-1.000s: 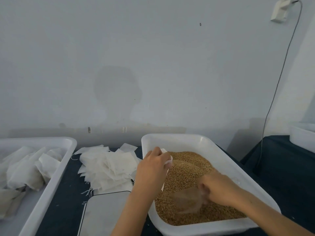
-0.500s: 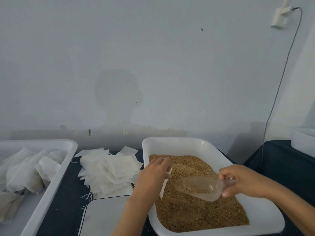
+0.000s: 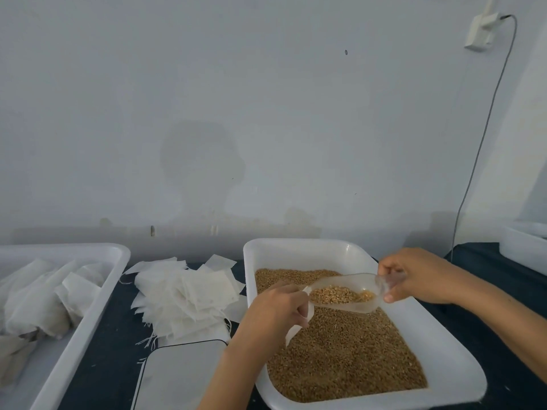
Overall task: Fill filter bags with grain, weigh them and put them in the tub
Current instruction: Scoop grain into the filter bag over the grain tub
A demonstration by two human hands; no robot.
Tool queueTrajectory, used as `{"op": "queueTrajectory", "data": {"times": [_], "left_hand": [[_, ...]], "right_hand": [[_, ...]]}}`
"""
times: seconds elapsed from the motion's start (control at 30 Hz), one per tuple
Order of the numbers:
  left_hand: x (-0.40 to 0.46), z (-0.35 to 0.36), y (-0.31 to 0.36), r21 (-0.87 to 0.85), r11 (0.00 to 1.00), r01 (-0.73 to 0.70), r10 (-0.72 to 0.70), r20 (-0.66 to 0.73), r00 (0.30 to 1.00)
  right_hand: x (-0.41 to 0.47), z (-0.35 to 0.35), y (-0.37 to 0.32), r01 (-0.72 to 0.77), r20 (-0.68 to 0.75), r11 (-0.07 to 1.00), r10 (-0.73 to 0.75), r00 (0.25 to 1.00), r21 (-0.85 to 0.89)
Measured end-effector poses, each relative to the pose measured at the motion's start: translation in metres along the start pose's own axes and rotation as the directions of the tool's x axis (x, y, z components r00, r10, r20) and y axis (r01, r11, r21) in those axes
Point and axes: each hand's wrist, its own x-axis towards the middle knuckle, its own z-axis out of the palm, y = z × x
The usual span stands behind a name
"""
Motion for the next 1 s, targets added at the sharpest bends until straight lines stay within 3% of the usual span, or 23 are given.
{"op": "queueTrajectory", "data": {"times": [0.17, 0.4, 0.63, 0.83, 1.0], "left_hand": [[-0.003, -0.001, -0.001, -0.059, 0.998, -0.036, 0.033, -0.052, 0.998], [-0.002, -0.003, 0.001, -0.039, 0.998, -0.048, 0.047, -0.016, 0.999], [-0.003, -0.007, 0.003, -0.033, 0.999, -0.032, 0.031, -0.014, 0.999], [-0.004, -0.007, 0.002, -0.099, 0.993, 0.070, -0.079, -0.089, 0.993], [-0.006, -0.004, 0.000, -0.243, 0.959, 0.148, -0.197, -0.195, 0.961]], "right_hand": [[0.008, -0.006, -0.011, 0.006, -0.013, 0.988, -0.008, 1.000, -0.157], [0.018, -0.007, -0.021, -0.001, -0.073, 0.946, -0.024, 0.997, -0.324], [0.019, -0.007, -0.023, -0.023, -0.070, 0.948, 0.001, 0.998, -0.318], [0.010, 0.004, -0.013, -0.023, 0.088, 0.995, 0.031, 0.996, -0.097], [0.001, 0.027, 0.006, -0.147, 0.187, 0.962, 0.104, 0.977, 0.232]]}}
